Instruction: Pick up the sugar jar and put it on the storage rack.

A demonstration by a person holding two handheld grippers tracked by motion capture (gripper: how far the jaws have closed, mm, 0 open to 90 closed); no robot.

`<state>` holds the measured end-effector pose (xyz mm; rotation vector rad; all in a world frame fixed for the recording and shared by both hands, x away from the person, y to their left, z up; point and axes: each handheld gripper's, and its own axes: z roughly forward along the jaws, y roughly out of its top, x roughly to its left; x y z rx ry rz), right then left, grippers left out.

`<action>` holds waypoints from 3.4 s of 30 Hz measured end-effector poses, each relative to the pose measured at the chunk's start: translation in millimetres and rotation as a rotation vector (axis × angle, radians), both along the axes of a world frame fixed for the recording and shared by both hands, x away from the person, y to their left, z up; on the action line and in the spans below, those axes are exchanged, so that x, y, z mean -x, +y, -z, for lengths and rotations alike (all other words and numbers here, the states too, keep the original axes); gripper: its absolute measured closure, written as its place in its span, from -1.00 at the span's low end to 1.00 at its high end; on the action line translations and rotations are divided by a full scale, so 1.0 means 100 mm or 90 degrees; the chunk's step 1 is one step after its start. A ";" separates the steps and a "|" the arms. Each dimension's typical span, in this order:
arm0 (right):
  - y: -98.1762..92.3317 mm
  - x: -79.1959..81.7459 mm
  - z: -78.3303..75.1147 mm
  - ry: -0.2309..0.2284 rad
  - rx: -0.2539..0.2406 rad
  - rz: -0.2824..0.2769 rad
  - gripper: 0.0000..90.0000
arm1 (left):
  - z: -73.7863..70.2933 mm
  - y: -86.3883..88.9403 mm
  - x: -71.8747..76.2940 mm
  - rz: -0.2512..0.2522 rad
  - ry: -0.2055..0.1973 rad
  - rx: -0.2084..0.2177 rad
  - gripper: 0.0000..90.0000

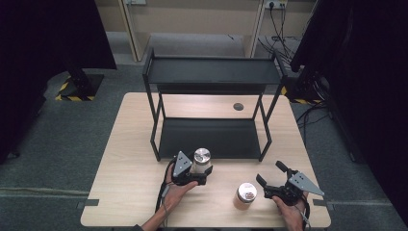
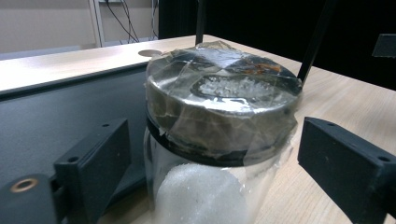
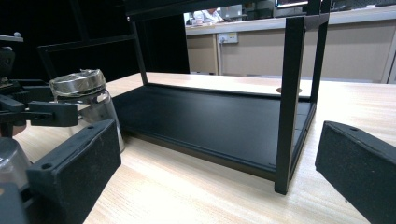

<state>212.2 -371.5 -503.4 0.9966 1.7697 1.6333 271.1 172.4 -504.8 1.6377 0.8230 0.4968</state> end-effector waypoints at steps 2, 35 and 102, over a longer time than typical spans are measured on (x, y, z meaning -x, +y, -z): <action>0.00 0.00 0.00 0.000 0.000 0.000 -0.99 | 0.00 -0.03 -0.02 -0.001 0.001 -0.003 -0.73; -0.01 0.00 0.01 -0.001 -0.005 -0.001 -0.99 | -0.20 -0.01 -0.02 0.005 -0.016 -0.020 -0.31; -0.03 -0.01 0.01 0.002 -0.009 -0.001 -0.99 | -2.29 0.49 -0.22 0.076 -0.052 -0.025 -0.31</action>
